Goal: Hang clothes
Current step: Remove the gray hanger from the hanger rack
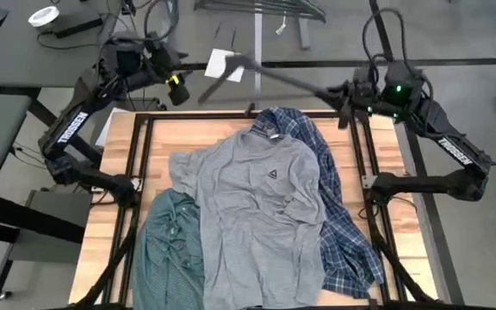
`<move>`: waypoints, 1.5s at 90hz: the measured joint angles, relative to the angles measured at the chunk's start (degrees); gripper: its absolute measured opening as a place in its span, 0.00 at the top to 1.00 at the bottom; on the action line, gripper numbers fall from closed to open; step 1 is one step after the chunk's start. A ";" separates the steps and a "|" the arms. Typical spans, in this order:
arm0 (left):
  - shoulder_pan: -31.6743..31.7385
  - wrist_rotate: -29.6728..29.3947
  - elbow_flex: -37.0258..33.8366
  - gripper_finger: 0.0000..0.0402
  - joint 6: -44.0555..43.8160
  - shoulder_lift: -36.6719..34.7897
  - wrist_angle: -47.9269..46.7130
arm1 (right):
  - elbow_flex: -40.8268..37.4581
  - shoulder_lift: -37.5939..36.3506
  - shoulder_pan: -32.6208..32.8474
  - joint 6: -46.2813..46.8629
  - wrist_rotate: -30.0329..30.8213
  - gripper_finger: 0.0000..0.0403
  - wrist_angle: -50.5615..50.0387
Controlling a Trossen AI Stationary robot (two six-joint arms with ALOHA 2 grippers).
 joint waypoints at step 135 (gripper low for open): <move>-15.97 -9.89 -2.08 0.56 -24.54 9.60 -28.49 | -29.22 -9.92 47.11 40.33 23.50 0.44 4.67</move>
